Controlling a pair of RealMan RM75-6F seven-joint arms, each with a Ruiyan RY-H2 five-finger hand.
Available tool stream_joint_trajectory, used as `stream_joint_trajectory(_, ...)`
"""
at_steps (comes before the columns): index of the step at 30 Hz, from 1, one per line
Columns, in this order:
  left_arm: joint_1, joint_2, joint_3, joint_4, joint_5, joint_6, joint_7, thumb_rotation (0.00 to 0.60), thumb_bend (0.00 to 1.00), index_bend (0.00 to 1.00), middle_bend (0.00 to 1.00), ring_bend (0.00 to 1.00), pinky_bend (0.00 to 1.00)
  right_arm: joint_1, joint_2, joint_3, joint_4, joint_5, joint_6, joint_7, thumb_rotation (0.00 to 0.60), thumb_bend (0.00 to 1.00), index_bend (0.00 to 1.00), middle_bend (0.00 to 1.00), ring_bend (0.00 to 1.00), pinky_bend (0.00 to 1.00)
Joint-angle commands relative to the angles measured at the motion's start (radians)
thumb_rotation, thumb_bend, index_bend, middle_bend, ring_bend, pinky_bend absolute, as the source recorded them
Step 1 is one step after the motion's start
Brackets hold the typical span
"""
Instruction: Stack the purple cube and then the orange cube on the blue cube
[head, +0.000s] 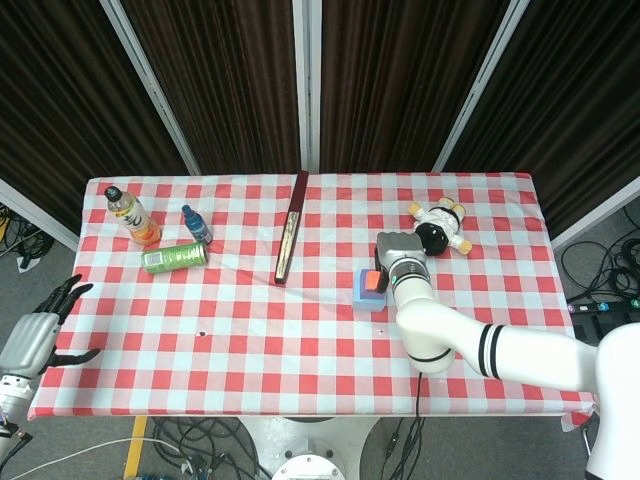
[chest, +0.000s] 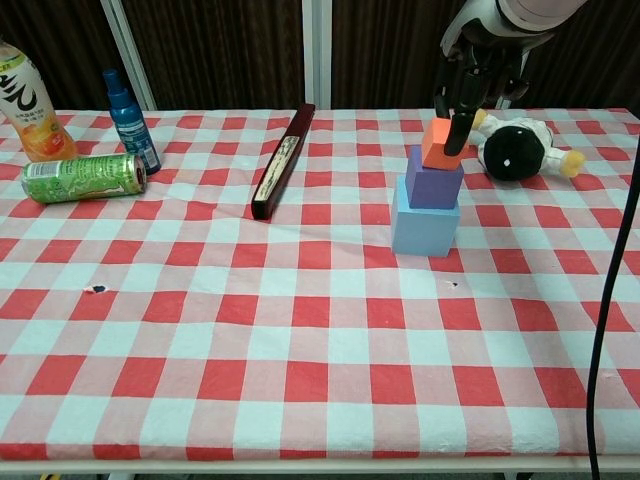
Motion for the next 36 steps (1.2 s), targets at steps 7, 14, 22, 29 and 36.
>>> stream_joint_trajectory(7,0.000,0.001,-0.001,-0.001,0.000,0.002,-0.001,0.600,0.00,0.16,0.11,0.10,0.24,-0.012,-0.006,0.020,0.002,0.006,0.007,-0.024,0.600,0.05,0.54,1.00,0.97,0.85)
stream_joint_trajectory(14,0.000,0.000,-0.001,-0.001,0.000,0.002,0.001,0.600,0.00,0.16,0.11,0.10,0.24,-0.023,-0.007,0.036,0.001,0.002,0.015,-0.034,0.600,0.05,0.40,1.00,0.97,0.85)
stream_joint_trajectory(22,0.000,0.003,-0.002,-0.005,0.000,0.003,0.002,0.600,0.00,0.16,0.11,0.10,0.24,-0.036,0.038,0.072,-0.046,-0.016,0.019,-0.040,0.600,0.05,0.32,1.00,0.96,0.85)
stream_joint_trajectory(29,-0.003,0.007,-0.003,-0.016,0.002,0.002,0.009,0.600,0.00,0.16,0.11,0.10,0.24,-0.076,0.257,0.130,-0.284,-0.064,0.032,-0.047,0.600,0.05,0.31,1.00,0.94,0.84)
stream_joint_trajectory(36,-0.004,0.012,-0.008,-0.036,0.002,0.008,0.030,0.600,0.00,0.16,0.11,0.10,0.24,-0.365,0.464,0.117,-0.645,-0.655,0.186,0.224,0.600,0.08,0.31,0.78,0.70,0.78)
